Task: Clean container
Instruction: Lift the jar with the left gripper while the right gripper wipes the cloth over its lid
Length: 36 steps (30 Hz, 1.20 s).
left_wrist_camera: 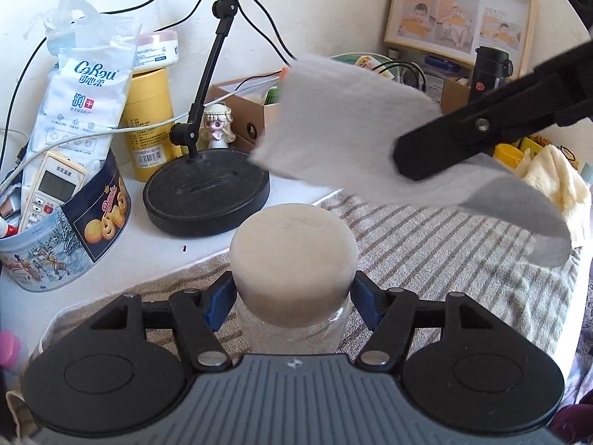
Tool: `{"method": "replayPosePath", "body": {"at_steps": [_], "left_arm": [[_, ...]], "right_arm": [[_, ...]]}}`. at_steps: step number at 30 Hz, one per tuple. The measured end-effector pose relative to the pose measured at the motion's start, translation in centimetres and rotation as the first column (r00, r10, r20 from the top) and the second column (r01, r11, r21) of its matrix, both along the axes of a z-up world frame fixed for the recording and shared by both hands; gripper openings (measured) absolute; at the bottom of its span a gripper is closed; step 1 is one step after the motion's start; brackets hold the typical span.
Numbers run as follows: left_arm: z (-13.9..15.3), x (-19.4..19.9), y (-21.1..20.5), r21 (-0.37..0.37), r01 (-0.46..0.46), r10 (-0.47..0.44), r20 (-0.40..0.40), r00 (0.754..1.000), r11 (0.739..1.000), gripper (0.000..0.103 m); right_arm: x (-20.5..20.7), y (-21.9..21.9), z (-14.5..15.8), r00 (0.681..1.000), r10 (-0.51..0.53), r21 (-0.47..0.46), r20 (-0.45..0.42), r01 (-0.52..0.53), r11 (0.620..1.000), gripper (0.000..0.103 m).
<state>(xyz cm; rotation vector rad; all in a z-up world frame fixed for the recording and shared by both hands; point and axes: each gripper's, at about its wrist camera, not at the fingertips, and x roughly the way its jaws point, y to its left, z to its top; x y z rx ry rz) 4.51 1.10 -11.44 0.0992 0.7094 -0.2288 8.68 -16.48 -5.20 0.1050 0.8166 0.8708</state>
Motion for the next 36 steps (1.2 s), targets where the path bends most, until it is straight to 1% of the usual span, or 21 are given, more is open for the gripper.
{"method": "replayPosePath", "body": {"at_steps": [3,6,8,10,14,17,21,23,26,31,36], "left_arm": [[0.0,0.0,0.1,-0.001,0.002,-0.002,-0.003,1.0,1.0,0.066],[0.0,-0.1,0.2,-0.003,0.003,-0.003,-0.004,1.0,1.0,0.066],[0.0,-0.1,0.2,-0.001,0.002,-0.002,-0.003,1.0,1.0,0.066],[-0.1,-0.1,0.2,0.001,0.0,0.0,-0.003,1.0,1.0,0.066],[-0.2,0.0,0.1,0.001,-0.007,0.007,-0.003,1.0,1.0,0.066],[-0.2,-0.1,0.1,0.002,-0.012,0.012,-0.003,1.0,1.0,0.066],[-0.2,-0.1,-0.1,0.004,-0.018,0.018,-0.003,1.0,1.0,0.066],[-0.2,-0.1,-0.1,0.004,-0.022,0.022,-0.003,1.0,1.0,0.066],[-0.2,-0.1,-0.1,0.004,-0.026,0.026,-0.002,1.0,1.0,0.066],[-0.2,-0.2,-0.1,0.003,-0.035,0.035,-0.002,0.999,0.999,0.066],[-0.2,-0.3,-0.3,0.007,-0.039,0.039,-0.002,0.999,0.999,0.066]], "right_arm": [[-0.3,2.2,0.3,0.996,0.082,-0.037,0.032,-0.081,0.996,0.006],[-0.7,4.1,0.2,0.985,0.16,-0.093,0.068,-0.154,0.984,0.006],[-0.6,5.1,-0.2,0.977,0.196,-0.128,0.087,-0.184,0.975,0.006],[-0.6,6.1,-0.6,0.968,0.222,-0.174,0.116,-0.2,0.964,0.006],[-0.2,6.9,-1.4,0.958,0.244,-0.222,0.149,-0.208,0.953,0.006],[0.3,6.7,-1.5,0.959,0.225,-0.24,0.173,-0.181,0.954,0.006],[1.6,5.5,-2.0,0.976,0.144,-0.232,0.166,-0.104,0.967,0.006],[2.0,4.8,-2.0,0.98,0.121,-0.231,0.156,-0.082,0.969,0.006],[1.3,4.2,-2.1,0.982,0.124,-0.222,0.141,-0.091,0.971,0.006],[-0.7,4.1,-2.1,0.977,0.173,-0.208,0.122,-0.145,0.967,0.006],[-1.0,5.0,-1.9,0.966,0.225,-0.201,0.127,-0.197,0.96,0.006]]}}
